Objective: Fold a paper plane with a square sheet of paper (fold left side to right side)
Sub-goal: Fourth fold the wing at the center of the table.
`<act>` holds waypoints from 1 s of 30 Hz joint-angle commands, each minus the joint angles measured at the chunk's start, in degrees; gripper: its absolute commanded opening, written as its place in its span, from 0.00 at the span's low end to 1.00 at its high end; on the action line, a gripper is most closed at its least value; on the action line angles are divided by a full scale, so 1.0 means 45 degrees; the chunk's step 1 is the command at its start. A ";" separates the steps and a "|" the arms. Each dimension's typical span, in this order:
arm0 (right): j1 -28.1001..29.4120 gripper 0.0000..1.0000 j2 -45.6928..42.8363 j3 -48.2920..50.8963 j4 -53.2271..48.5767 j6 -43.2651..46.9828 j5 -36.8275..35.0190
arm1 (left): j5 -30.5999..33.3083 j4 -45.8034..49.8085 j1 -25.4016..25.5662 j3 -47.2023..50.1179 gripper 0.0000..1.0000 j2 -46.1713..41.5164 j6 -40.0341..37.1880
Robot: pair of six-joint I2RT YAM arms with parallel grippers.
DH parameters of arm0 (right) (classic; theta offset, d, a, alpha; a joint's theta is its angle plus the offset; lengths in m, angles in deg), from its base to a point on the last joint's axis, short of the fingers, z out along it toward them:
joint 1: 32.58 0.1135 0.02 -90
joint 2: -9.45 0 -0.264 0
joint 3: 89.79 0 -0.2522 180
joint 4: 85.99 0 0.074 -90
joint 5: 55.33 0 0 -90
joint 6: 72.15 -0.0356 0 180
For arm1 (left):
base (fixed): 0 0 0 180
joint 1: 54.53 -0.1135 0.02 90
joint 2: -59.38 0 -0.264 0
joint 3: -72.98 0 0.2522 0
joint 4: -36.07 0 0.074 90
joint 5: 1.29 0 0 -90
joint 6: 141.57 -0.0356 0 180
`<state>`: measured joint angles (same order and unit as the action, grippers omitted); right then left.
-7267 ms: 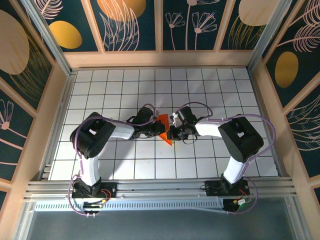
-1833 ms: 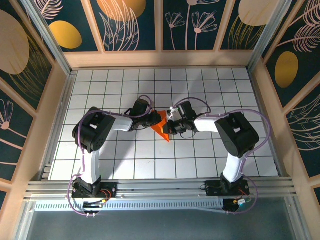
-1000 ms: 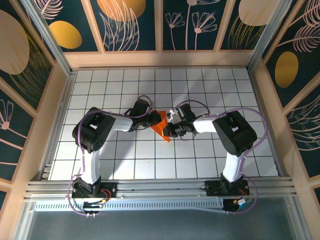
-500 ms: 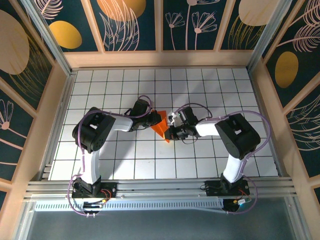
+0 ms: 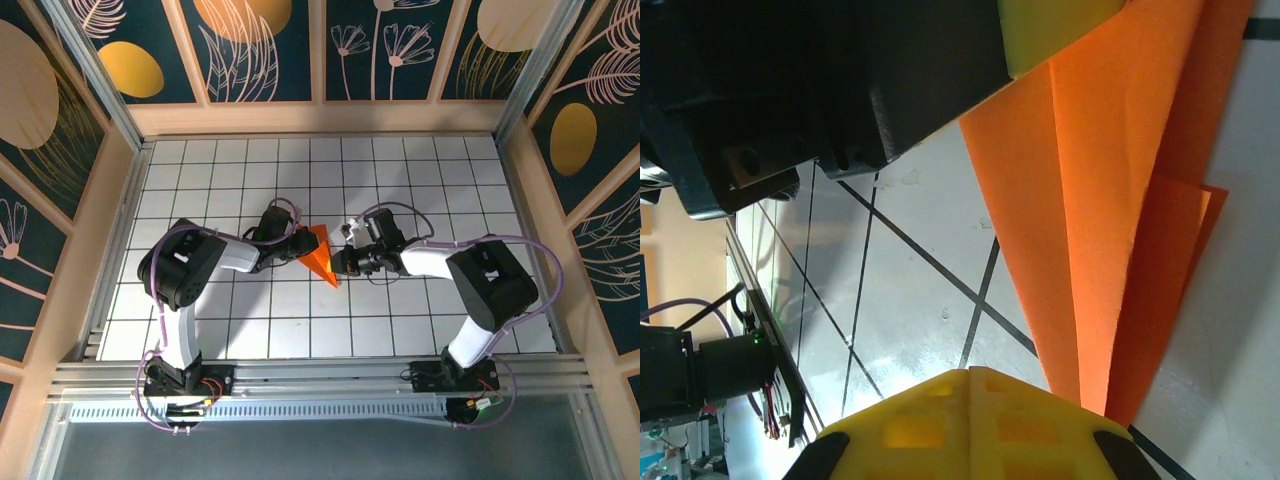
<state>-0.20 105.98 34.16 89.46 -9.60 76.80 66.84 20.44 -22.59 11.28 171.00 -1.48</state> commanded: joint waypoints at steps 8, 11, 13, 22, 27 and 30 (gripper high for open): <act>0.0577 0.00 0.1509 -0.0552 0.0670 -0.0852 -0.0179 | 0.0261 0.0732 0.0011 0.0595 0.00 0.0216 0.0199; 0.0608 0.00 0.1652 -0.0554 0.0286 -0.0817 -0.0536 | 0.0327 0.0777 0.0011 0.0603 0.00 0.0217 0.0201; 0.0615 0.00 0.1674 -0.0473 -0.0025 -0.0816 -0.0664 | 0.0404 0.0823 0.0010 0.0587 0.00 0.0207 0.0237; 0.0800 0.00 0.1129 0.0935 -0.0257 -0.1317 -0.0710 | 0.0543 0.0996 0.0011 0.0517 0.00 0.0299 0.0540; 0.0849 0.00 0.0458 0.1778 -0.0061 -0.1500 -0.0603 | 0.0470 0.0855 0.0013 0.0556 0.00 0.0182 0.0502; 0.0825 0.00 -0.0102 0.1935 -0.0417 -0.1262 -0.0573 | 0.0265 0.0662 0.0024 0.0556 0.00 0.0177 0.0499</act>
<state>2.80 107.47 40.94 93.33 -15.39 74.63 66.84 19.20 -22.48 11.98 170.95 0.66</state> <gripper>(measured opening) 0.047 0.043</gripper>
